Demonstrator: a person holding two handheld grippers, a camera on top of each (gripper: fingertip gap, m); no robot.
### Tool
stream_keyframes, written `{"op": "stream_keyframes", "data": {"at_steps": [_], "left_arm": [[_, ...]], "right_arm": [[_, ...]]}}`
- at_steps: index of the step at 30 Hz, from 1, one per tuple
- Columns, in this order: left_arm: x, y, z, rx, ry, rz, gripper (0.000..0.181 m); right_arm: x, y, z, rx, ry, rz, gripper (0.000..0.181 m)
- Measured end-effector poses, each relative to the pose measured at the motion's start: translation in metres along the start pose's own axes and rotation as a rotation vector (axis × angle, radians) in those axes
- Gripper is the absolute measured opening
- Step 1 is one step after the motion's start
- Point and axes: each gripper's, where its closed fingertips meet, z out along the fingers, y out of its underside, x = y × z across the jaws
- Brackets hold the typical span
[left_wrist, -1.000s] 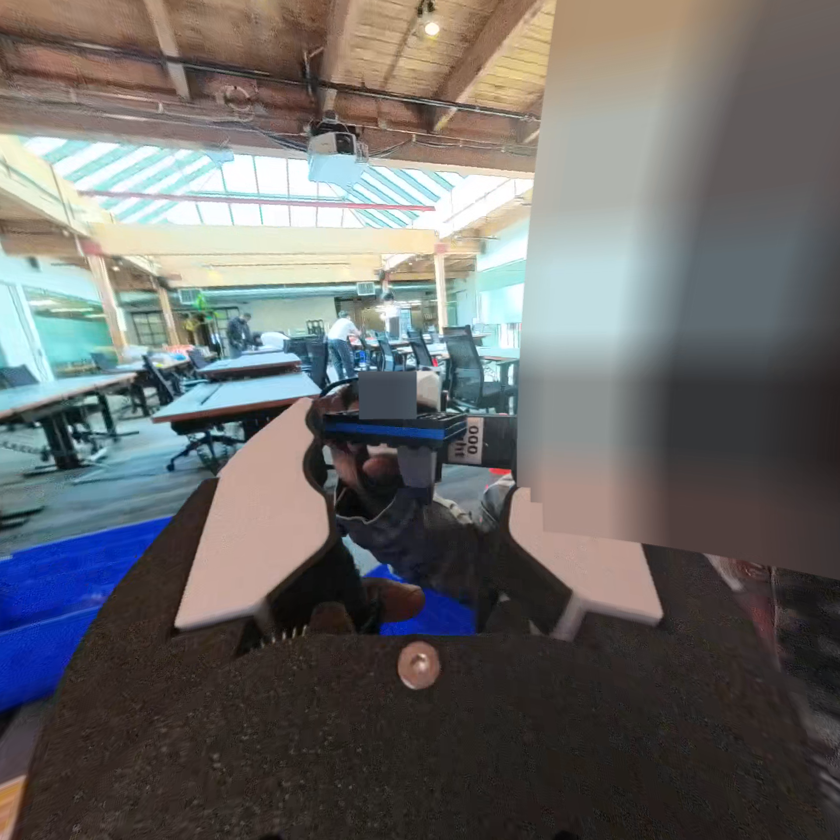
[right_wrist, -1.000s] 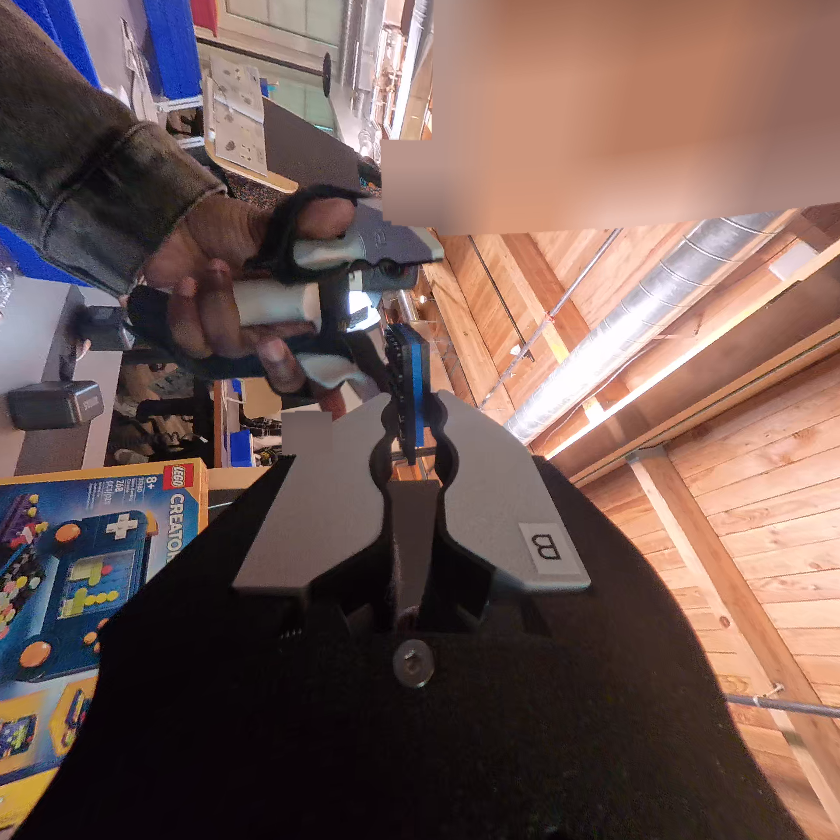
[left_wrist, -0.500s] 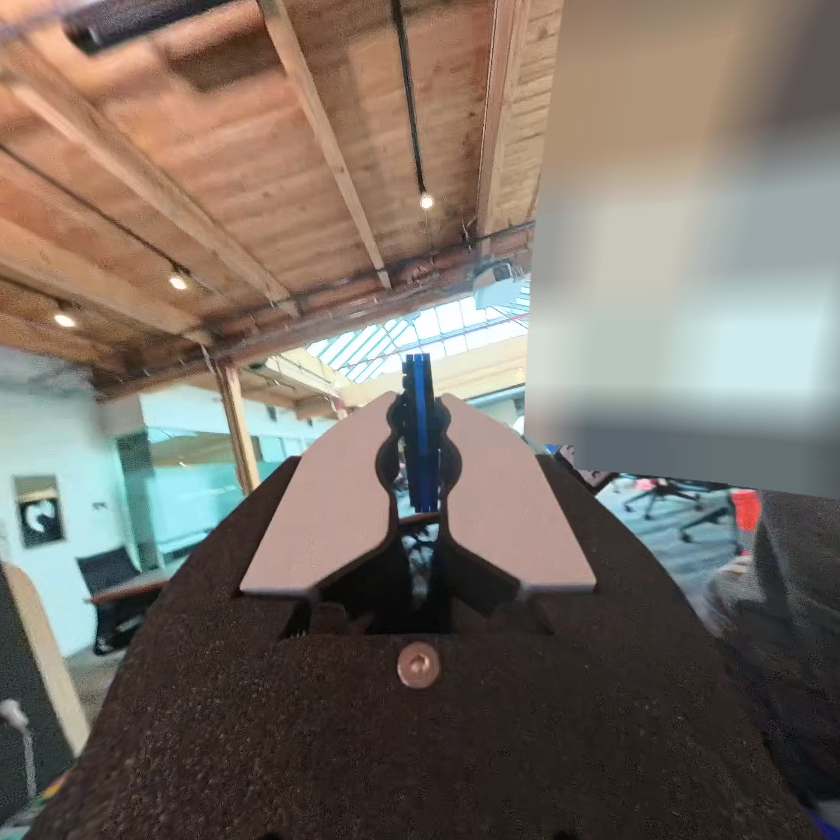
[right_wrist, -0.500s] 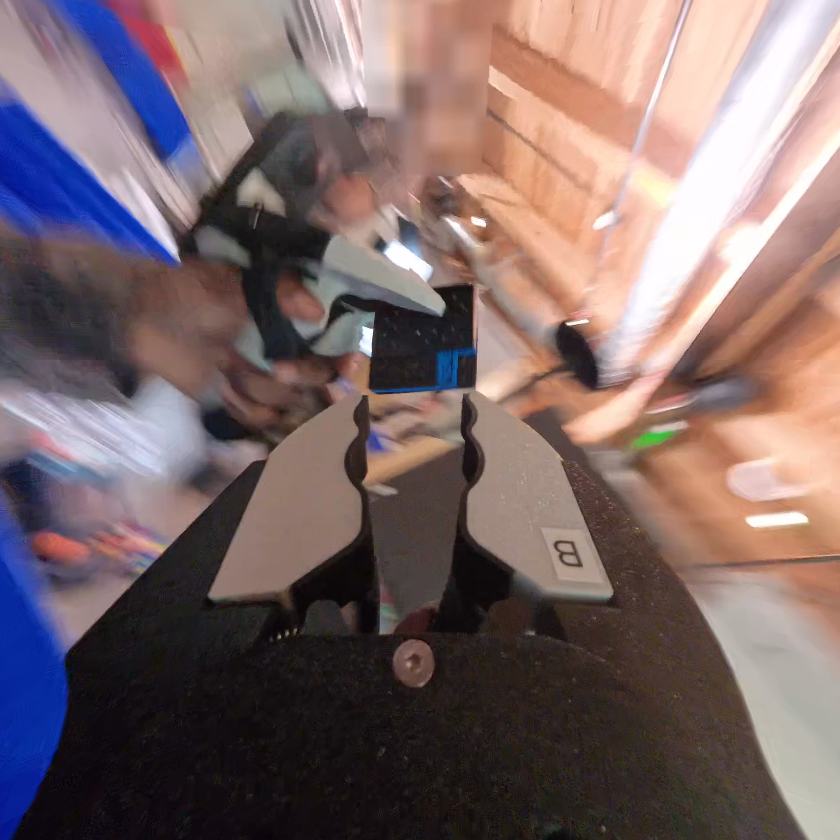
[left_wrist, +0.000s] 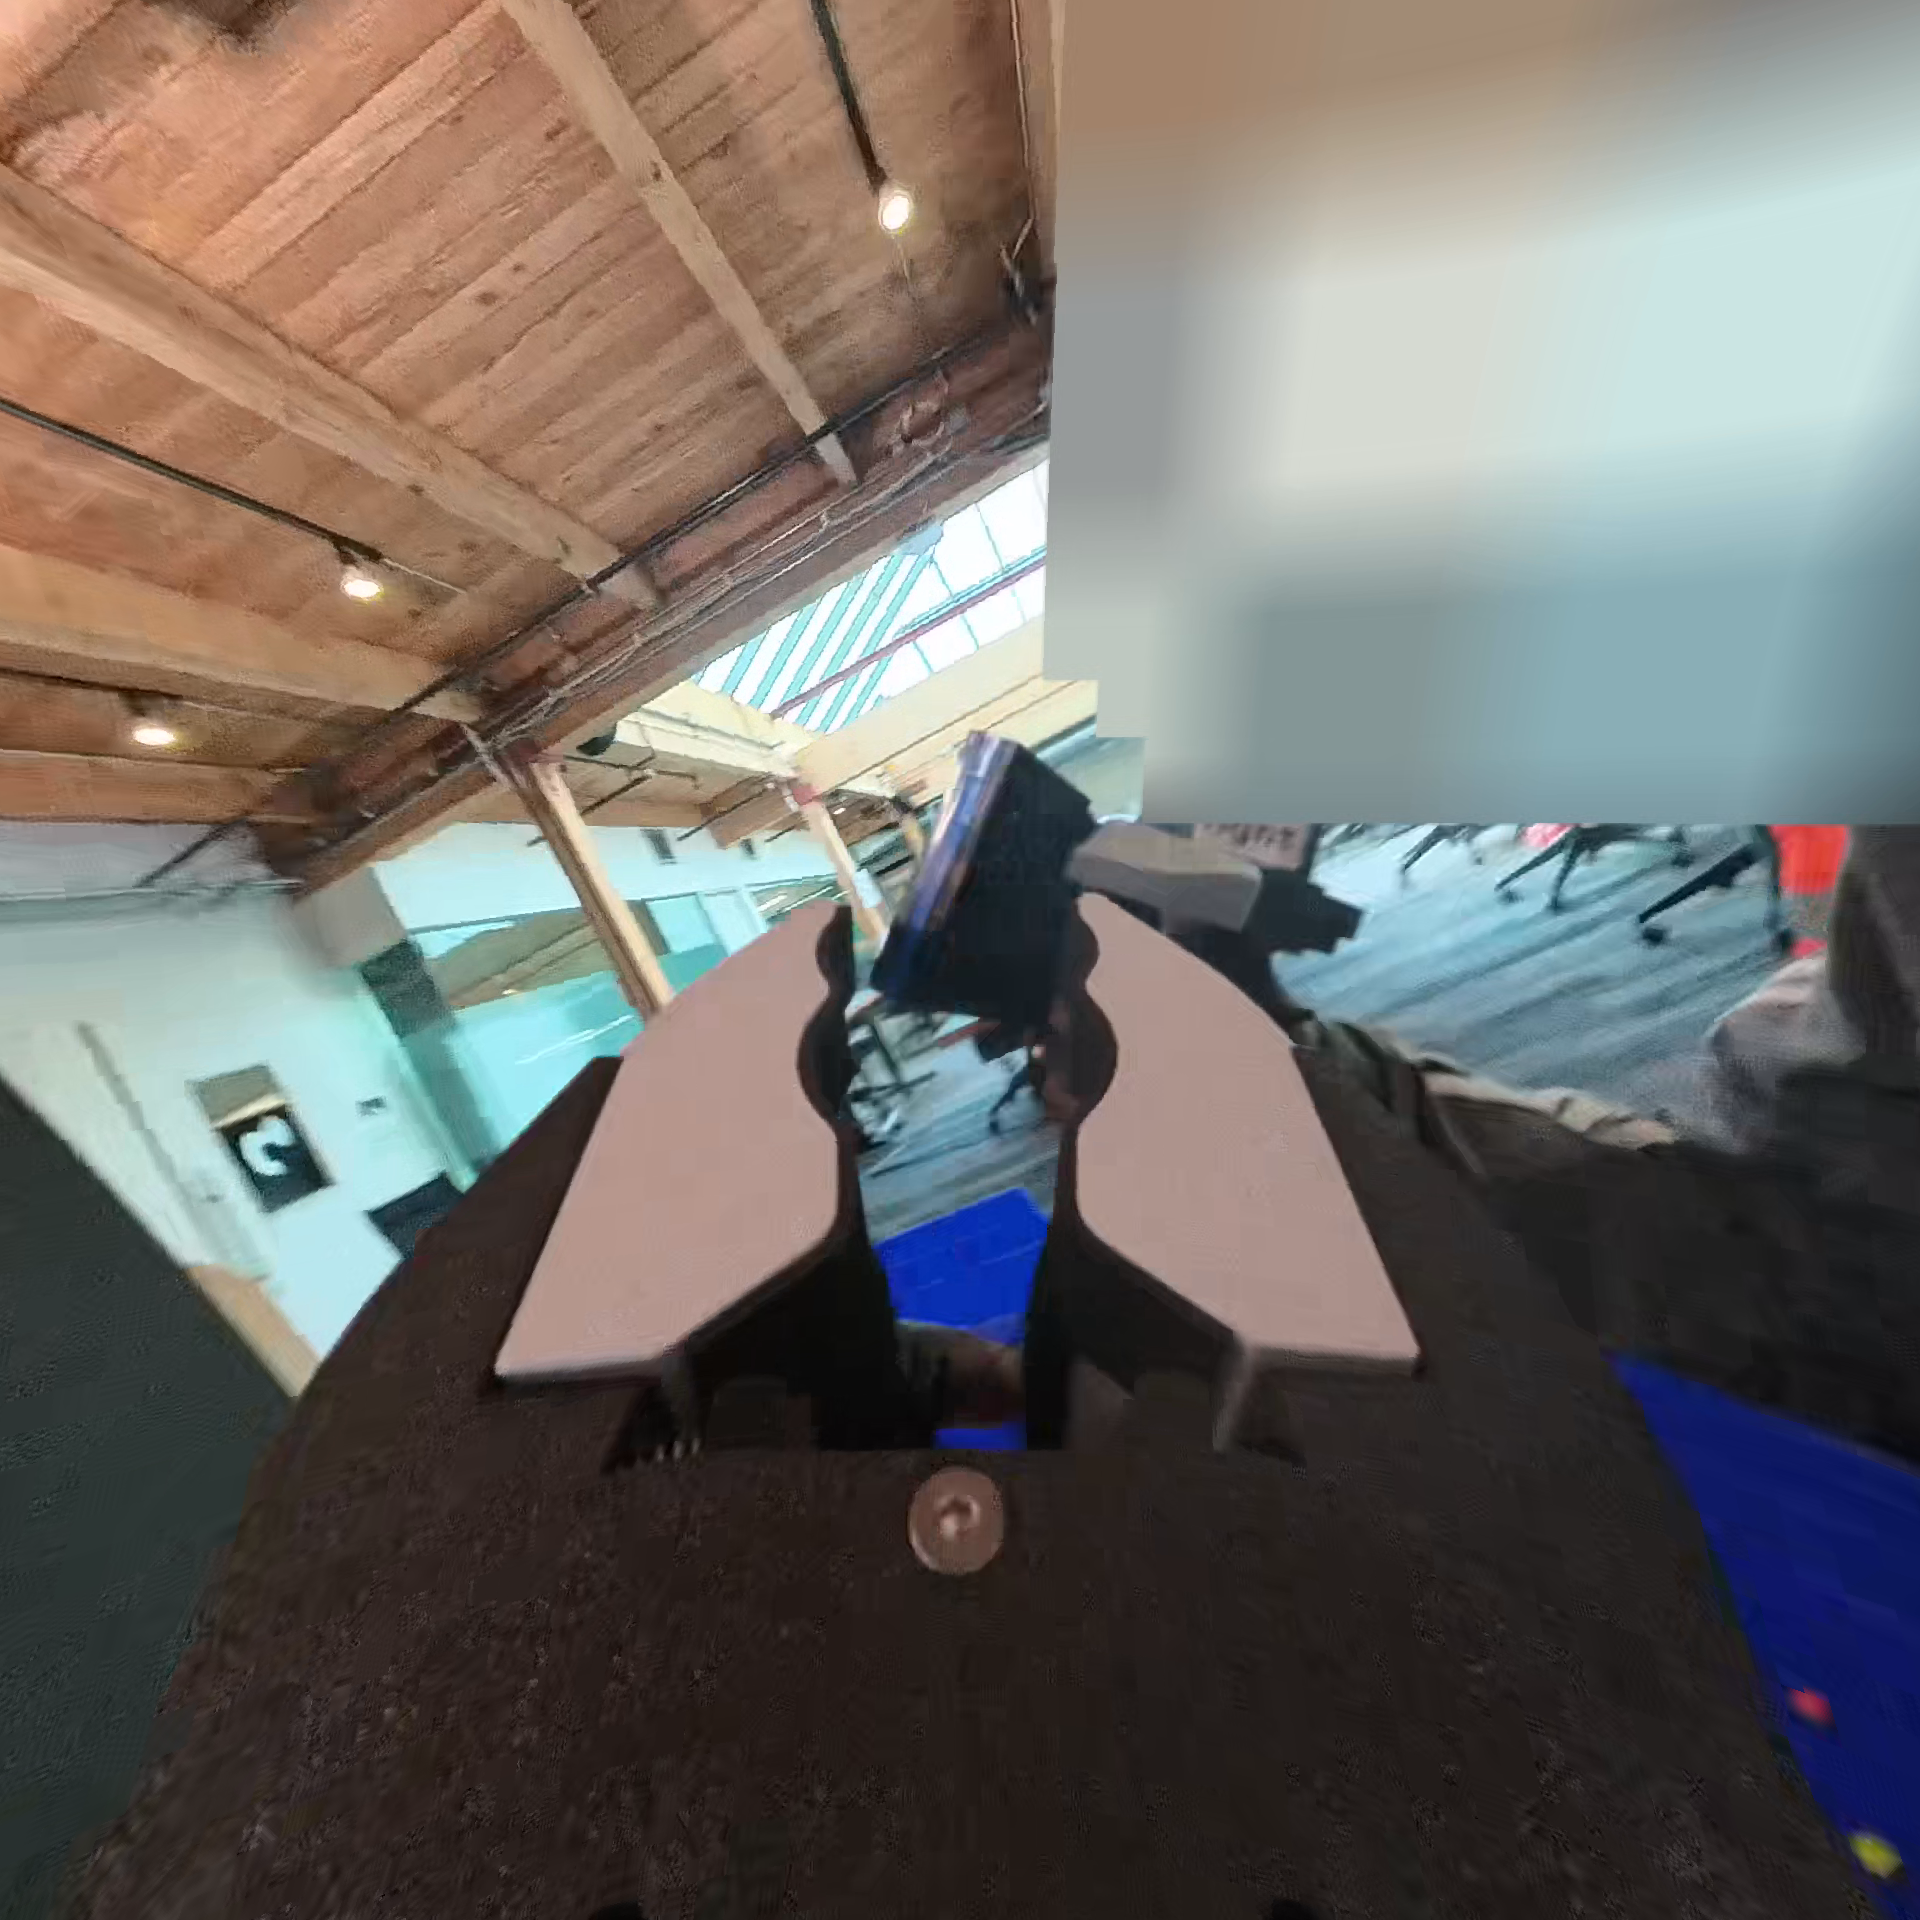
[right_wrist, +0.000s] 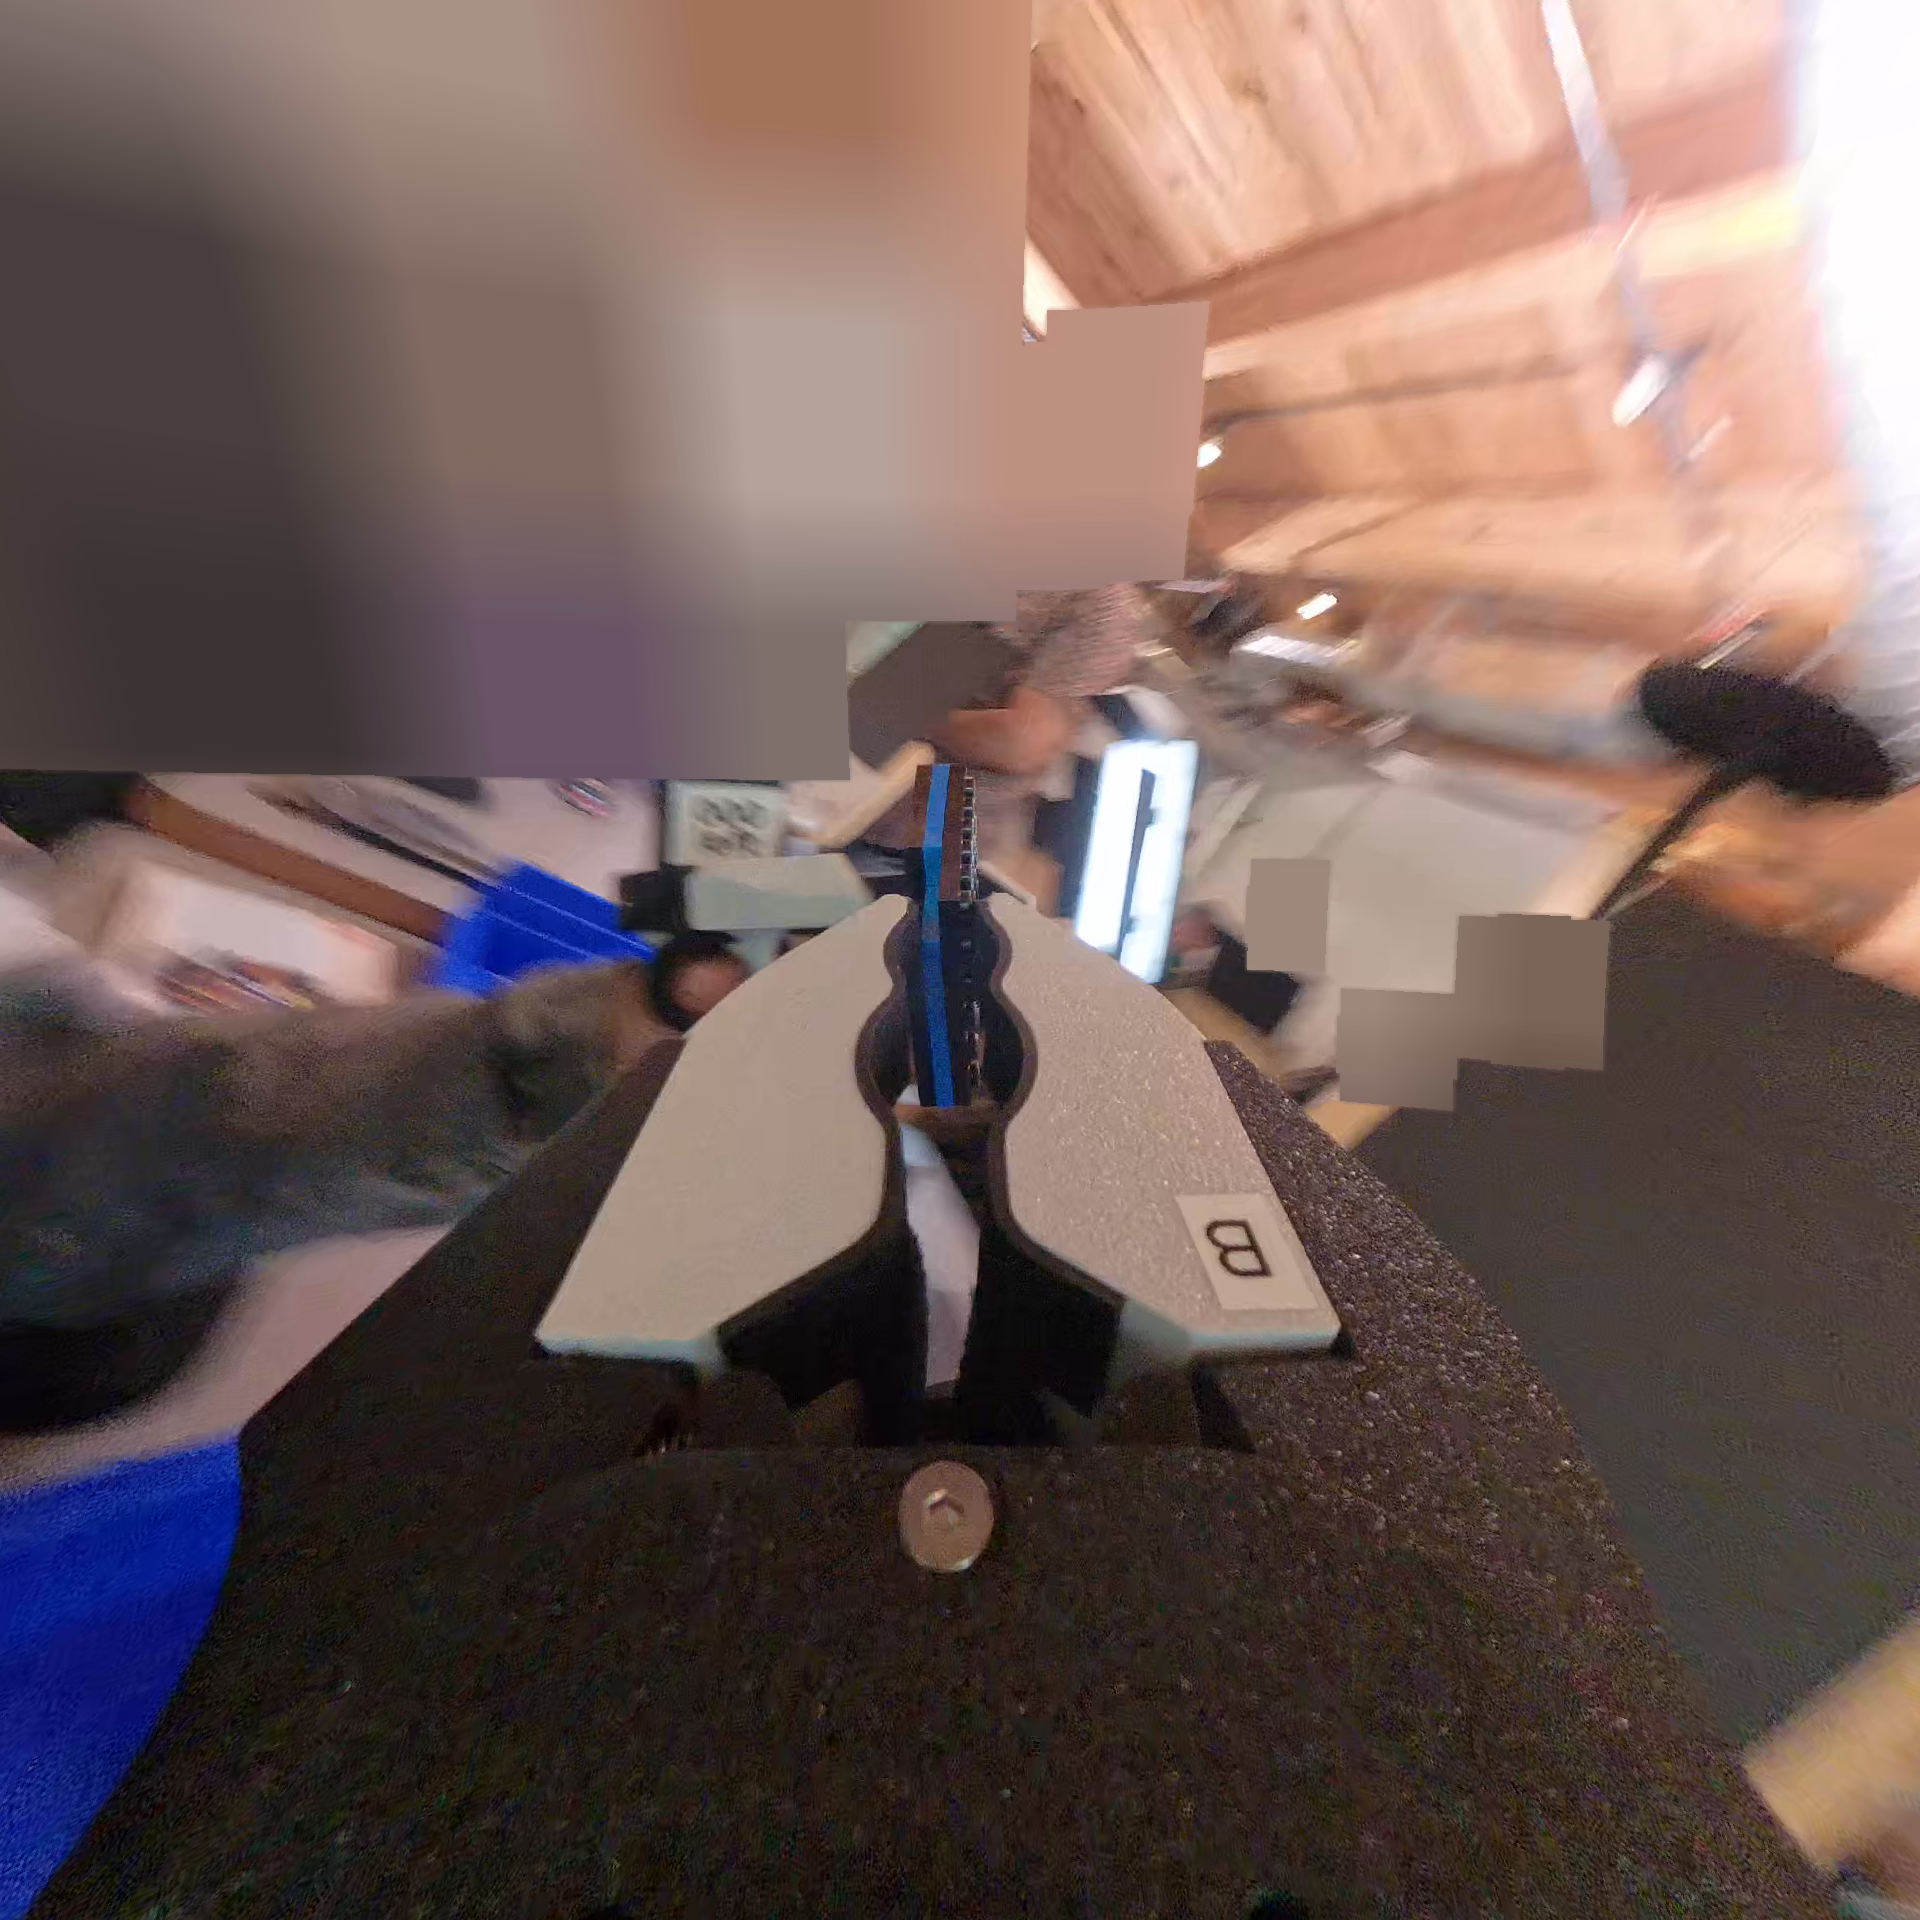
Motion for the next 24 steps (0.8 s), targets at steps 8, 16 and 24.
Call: {"op": "stream_keyframes", "data": {"at_steps": [8,16,24], "left_arm": [[0.006,-0.019,0.016,0.184,0.153,-0.715,0.073],[0.009,-0.016,0.018,0.232,0.145,-0.676,0.058],[0.004,-0.010,0.015,0.139,0.096,-0.590,0.052]], "right_arm": [[-0.007,-0.022,-0.005,-0.057,0.359,-0.881,0.008],[-0.011,-0.012,0.002,-0.051,0.291,-0.752,0.009],[-0.015,-0.008,0.003,-0.070,0.161,-0.598,0.014]]}}
